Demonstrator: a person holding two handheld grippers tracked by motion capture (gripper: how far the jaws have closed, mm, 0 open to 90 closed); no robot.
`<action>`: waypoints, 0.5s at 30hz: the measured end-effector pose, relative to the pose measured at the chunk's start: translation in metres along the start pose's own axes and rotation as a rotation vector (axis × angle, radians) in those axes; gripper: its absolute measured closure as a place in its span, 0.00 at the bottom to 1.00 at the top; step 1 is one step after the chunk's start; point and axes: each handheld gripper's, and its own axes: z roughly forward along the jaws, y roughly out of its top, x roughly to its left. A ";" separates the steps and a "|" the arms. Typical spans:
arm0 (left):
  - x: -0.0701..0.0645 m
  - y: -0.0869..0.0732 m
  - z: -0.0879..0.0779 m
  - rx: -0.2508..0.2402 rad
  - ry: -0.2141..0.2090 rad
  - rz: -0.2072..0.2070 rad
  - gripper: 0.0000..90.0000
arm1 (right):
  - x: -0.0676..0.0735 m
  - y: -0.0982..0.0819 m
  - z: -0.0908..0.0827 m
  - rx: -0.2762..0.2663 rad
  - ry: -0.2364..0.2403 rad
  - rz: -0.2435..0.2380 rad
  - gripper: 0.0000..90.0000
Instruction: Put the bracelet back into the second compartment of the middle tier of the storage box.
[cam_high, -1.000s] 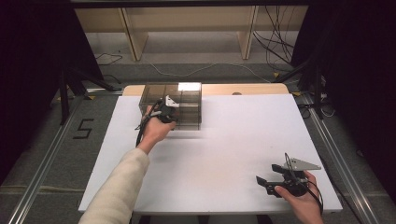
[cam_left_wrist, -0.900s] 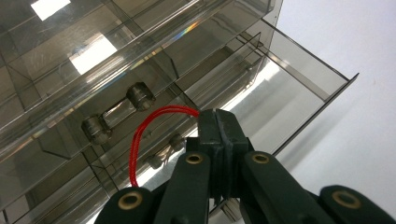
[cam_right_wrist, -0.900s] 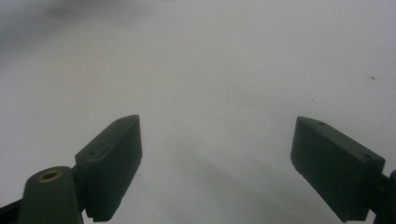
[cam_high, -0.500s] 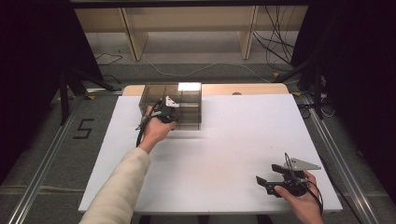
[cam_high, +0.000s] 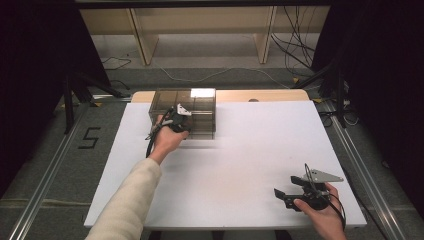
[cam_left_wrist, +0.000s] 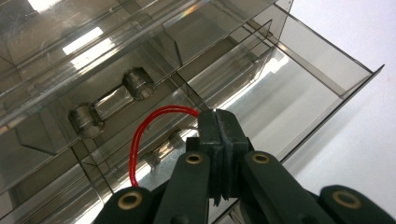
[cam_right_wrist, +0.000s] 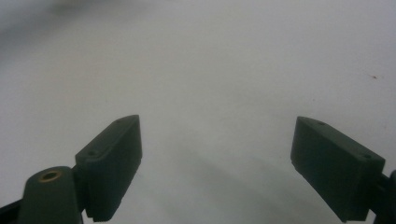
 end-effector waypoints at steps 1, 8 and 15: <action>0.000 0.000 0.000 0.000 0.000 -0.001 1.00 | 0.000 0.000 0.000 0.000 -0.001 0.000 0.19; -0.001 0.001 0.001 -0.004 0.004 0.000 1.00 | 0.000 0.000 0.000 0.000 -0.001 0.000 0.19; -0.001 0.001 -0.001 -0.007 0.015 -0.002 0.97 | 0.000 0.000 0.000 0.000 -0.001 -0.001 0.19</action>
